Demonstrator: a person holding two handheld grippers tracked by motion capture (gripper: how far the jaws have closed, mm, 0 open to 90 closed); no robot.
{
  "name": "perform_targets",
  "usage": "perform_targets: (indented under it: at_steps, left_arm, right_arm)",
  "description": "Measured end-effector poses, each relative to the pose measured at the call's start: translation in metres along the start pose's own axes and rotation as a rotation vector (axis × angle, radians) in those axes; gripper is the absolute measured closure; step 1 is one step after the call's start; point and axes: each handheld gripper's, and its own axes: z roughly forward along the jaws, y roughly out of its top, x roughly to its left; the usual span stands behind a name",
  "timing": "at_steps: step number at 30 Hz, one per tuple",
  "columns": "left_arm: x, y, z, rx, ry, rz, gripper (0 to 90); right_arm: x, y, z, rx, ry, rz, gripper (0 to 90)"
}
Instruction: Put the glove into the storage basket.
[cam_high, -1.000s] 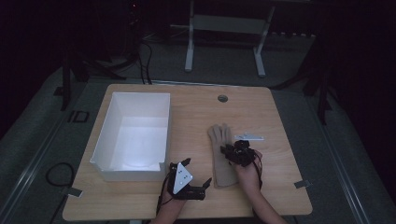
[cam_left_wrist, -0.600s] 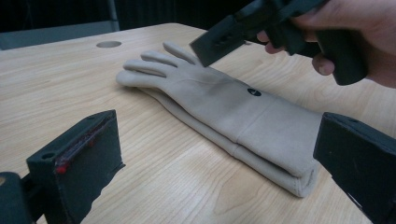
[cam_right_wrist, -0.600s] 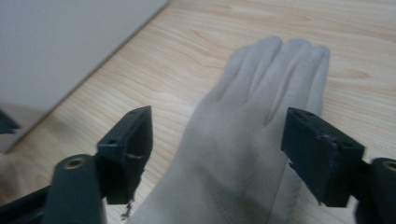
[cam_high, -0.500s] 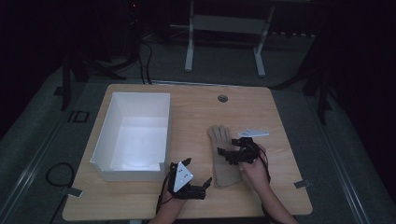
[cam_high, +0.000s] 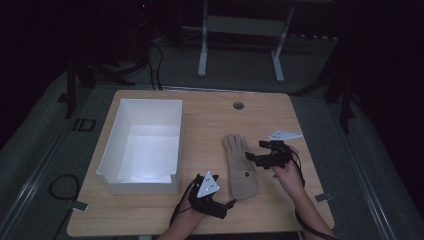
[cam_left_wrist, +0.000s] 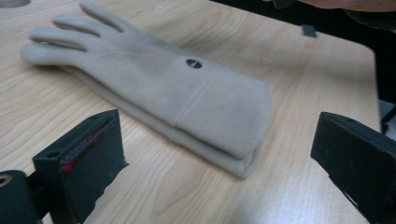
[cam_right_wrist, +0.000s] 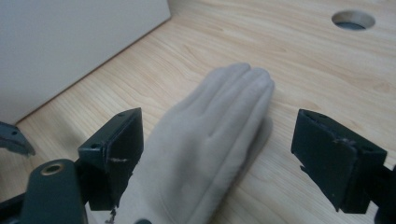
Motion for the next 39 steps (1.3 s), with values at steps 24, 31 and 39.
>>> perform_targets:
  at_steps: [24,31,39]
  left_arm:
    - [-0.015,0.042,0.036,0.094,-0.170,0.256,25.8]
    - [-0.009,0.035,0.046,0.132,-0.198,0.231,33.5]
    - [-0.003,0.024,0.048,0.169,-0.211,0.199,37.0]
  right_arm:
    - [-0.020,0.019,0.030,0.017,0.035,0.080,31.3]
    - [-0.033,0.015,0.050,0.045,0.031,0.137,39.6]
    - [-0.040,0.006,0.076,0.129,0.049,0.225,36.8]
